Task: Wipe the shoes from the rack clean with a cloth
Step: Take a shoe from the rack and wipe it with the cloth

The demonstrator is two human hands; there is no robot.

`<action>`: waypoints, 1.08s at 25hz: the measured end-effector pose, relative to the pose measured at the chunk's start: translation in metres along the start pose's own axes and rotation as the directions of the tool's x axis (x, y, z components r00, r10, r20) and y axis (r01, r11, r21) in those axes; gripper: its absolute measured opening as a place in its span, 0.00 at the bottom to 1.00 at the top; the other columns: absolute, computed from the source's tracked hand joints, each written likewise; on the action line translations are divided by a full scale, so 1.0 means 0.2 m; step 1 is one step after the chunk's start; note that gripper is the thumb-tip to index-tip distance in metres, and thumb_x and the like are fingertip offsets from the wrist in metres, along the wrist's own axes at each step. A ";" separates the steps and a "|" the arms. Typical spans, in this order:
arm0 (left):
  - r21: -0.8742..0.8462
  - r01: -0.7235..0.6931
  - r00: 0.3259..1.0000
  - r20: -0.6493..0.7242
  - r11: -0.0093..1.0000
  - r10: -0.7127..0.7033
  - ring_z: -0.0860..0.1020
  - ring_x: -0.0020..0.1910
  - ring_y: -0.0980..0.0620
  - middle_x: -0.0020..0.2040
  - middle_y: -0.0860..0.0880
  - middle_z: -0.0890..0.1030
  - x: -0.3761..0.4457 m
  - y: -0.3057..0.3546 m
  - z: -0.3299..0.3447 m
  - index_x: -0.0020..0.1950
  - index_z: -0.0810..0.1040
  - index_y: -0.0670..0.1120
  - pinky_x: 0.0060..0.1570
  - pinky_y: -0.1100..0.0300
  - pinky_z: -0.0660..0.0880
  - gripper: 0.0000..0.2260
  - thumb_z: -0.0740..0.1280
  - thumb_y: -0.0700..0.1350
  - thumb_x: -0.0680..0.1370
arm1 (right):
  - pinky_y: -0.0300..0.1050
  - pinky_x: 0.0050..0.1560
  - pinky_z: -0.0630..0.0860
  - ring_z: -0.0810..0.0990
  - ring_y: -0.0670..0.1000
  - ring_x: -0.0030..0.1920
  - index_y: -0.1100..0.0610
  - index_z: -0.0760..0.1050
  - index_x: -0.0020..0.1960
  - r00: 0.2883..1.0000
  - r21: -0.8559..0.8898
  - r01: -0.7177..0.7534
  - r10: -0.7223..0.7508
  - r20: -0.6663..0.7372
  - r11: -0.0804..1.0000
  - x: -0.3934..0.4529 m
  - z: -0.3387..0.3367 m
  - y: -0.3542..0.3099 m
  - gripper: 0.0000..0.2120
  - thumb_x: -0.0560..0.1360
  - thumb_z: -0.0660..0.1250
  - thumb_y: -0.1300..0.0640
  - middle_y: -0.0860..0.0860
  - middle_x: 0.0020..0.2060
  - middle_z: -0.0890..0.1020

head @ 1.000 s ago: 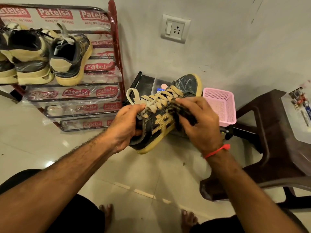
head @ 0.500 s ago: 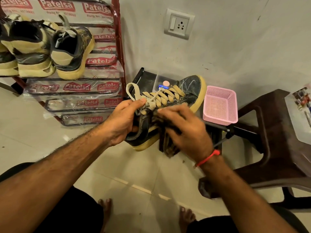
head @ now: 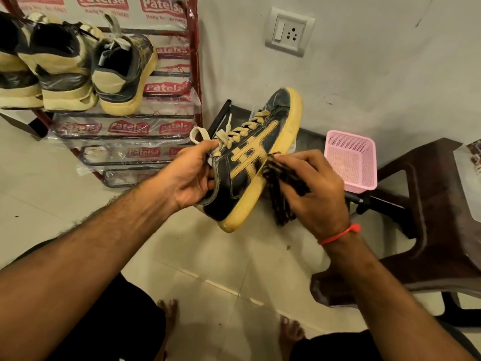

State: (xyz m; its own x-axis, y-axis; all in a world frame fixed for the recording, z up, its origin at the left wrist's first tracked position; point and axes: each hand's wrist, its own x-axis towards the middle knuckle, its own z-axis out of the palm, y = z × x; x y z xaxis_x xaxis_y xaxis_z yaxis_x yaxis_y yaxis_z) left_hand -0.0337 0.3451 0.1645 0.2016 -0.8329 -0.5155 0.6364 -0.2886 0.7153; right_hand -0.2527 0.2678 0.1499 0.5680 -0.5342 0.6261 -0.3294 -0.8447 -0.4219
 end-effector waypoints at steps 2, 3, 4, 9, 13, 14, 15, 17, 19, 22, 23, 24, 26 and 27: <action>0.016 0.006 1.000 0.001 1.000 -0.006 0.84 0.46 0.48 0.57 0.40 0.84 0.00 0.00 -0.01 0.68 0.77 0.42 0.54 0.53 0.80 0.16 0.61 0.47 0.84 | 0.49 0.52 0.81 0.81 0.55 0.51 0.62 0.80 0.62 0.992 0.012 0.087 -0.088 0.093 0.996 -0.09 0.08 -0.13 0.16 0.74 0.70 0.63 0.59 0.52 0.79; 0.035 0.008 1.000 0.006 0.999 -0.008 0.84 0.50 0.46 0.60 0.39 0.83 0.00 0.00 -0.01 0.69 0.77 0.42 0.56 0.51 0.80 0.16 0.61 0.47 0.84 | 0.48 0.51 0.82 0.81 0.55 0.50 0.61 0.80 0.62 0.977 0.039 0.152 -0.156 0.144 0.988 -0.12 0.11 -0.17 0.16 0.75 0.69 0.61 0.59 0.53 0.79; 0.057 0.006 1.000 0.015 0.998 -0.007 0.84 0.51 0.45 0.61 0.39 0.83 0.00 0.00 -0.02 0.68 0.77 0.42 0.56 0.50 0.79 0.15 0.61 0.47 0.85 | 0.47 0.51 0.82 0.81 0.55 0.51 0.61 0.80 0.63 0.968 0.052 0.177 -0.184 0.169 0.983 -0.12 0.11 -0.18 0.16 0.76 0.69 0.60 0.59 0.53 0.80; 0.049 0.000 0.999 0.053 0.999 -0.003 0.84 0.47 0.47 0.53 0.43 0.85 -0.02 -0.02 0.02 0.67 0.78 0.43 0.55 0.51 0.78 0.16 0.60 0.49 0.85 | 0.39 0.57 0.78 0.79 0.51 0.53 0.64 0.80 0.61 1.000 0.042 0.002 -0.002 -0.006 0.999 0.00 0.01 -0.07 0.17 0.72 0.74 0.67 0.59 0.51 0.79; 0.110 -0.041 0.998 0.057 0.993 0.035 0.84 0.53 0.44 0.58 0.40 0.85 -0.01 -0.02 0.03 0.65 0.81 0.43 0.56 0.49 0.79 0.17 0.60 0.52 0.85 | 0.40 0.57 0.79 0.79 0.52 0.53 0.60 0.78 0.64 0.965 0.101 0.174 -0.190 0.182 0.980 -0.09 0.10 -0.17 0.18 0.74 0.71 0.63 0.58 0.53 0.79; 0.103 -0.050 0.997 0.067 0.993 0.043 0.84 0.51 0.45 0.56 0.40 0.85 -0.02 -0.02 0.03 0.64 0.81 0.43 0.54 0.50 0.80 0.17 0.60 0.51 0.85 | 0.39 0.57 0.78 0.78 0.50 0.53 0.60 0.78 0.64 0.983 0.098 0.111 -0.124 0.137 0.989 -0.05 0.07 -0.12 0.18 0.74 0.71 0.63 0.58 0.53 0.79; 0.086 -0.054 0.996 0.079 0.995 0.047 0.85 0.48 0.46 0.54 0.41 0.86 -0.02 -0.02 0.03 0.63 0.81 0.43 0.52 0.51 0.81 0.16 0.60 0.51 0.85 | 0.36 0.57 0.77 0.77 0.48 0.53 0.61 0.79 0.63 0.999 0.084 0.023 -0.026 0.043 0.996 -0.01 0.03 -0.07 0.18 0.74 0.71 0.64 0.59 0.52 0.79; 0.064 -0.050 0.994 0.096 0.997 0.043 0.85 0.47 0.47 0.54 0.42 0.86 -0.02 -0.02 0.03 0.65 0.80 0.44 0.53 0.52 0.81 0.16 0.59 0.51 0.85 | 0.32 0.56 0.73 0.75 0.46 0.52 0.63 0.79 0.62 0.992 0.070 -0.103 0.108 -0.071 0.992 0.03 0.00 -0.03 0.17 0.73 0.73 0.65 0.59 0.50 0.79; 0.095 -0.036 0.993 0.116 0.995 0.024 0.84 0.51 0.46 0.59 0.41 0.84 -0.02 -0.03 0.01 0.65 0.81 0.45 0.57 0.50 0.80 0.19 0.57 0.53 0.86 | 0.35 0.56 0.75 0.77 0.48 0.52 0.63 0.80 0.62 0.998 0.036 -0.056 0.055 0.011 0.998 -0.04 0.06 -0.12 0.19 0.71 0.74 0.66 0.59 0.51 0.79; 0.140 -0.049 0.988 0.155 0.989 0.027 0.85 0.51 0.47 0.60 0.41 0.84 -0.02 -0.03 0.01 0.67 0.80 0.45 0.47 0.54 0.84 0.20 0.54 0.54 0.86 | 0.39 0.57 0.78 0.79 0.51 0.53 0.63 0.80 0.62 0.992 0.047 0.062 -0.067 0.110 0.997 -0.05 0.06 -0.13 0.19 0.71 0.74 0.67 0.58 0.52 0.79; 0.141 -0.066 0.986 0.162 0.988 0.043 0.85 0.49 0.47 0.59 0.41 0.85 -0.02 -0.03 0.02 0.67 0.79 0.45 0.44 0.55 0.84 0.19 0.54 0.53 0.86 | 0.38 0.56 0.77 0.78 0.49 0.52 0.62 0.80 0.62 0.999 0.033 -0.004 0.002 0.046 0.999 0.00 0.02 -0.06 0.18 0.72 0.73 0.67 0.58 0.52 0.79; 0.144 -0.087 0.985 0.159 0.986 0.063 0.85 0.48 0.46 0.56 0.41 0.85 -0.02 -0.04 0.03 0.66 0.79 0.44 0.42 0.55 0.83 0.18 0.55 0.51 0.86 | 0.34 0.56 0.75 0.76 0.47 0.52 0.63 0.80 0.61 0.996 0.020 -0.082 0.083 -0.039 0.996 0.03 -0.02 -0.02 0.17 0.73 0.73 0.66 0.58 0.51 0.79; 0.178 -0.122 0.985 0.145 0.976 0.096 0.85 0.49 0.45 0.55 0.41 0.86 -0.02 -0.06 0.05 0.65 0.79 0.44 0.47 0.51 0.84 0.16 0.57 0.50 0.86 | 0.27 0.56 0.69 0.74 0.44 0.51 0.63 0.80 0.60 0.980 0.009 -0.157 0.156 -0.119 0.988 0.05 -0.05 0.00 0.17 0.72 0.73 0.67 0.59 0.50 0.79; 0.199 -0.133 0.985 0.137 0.971 0.106 0.85 0.51 0.44 0.55 0.42 0.86 -0.02 -0.07 0.05 0.64 0.80 0.44 0.51 0.48 0.83 0.15 0.58 0.49 0.86 | 0.27 0.57 0.68 0.74 0.45 0.51 0.63 0.80 0.60 0.987 -0.002 -0.138 0.137 -0.077 0.990 0.03 -0.03 -0.04 0.17 0.71 0.74 0.68 0.59 0.50 0.79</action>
State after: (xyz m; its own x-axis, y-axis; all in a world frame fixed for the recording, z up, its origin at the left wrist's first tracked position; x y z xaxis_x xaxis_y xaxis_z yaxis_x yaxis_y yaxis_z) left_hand -0.0498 0.3473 0.1607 0.1643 -0.9157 -0.3668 0.4431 -0.2637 0.8568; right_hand -0.2514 0.2719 0.1603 0.4573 -0.6461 0.6111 -0.4057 -0.7630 -0.5031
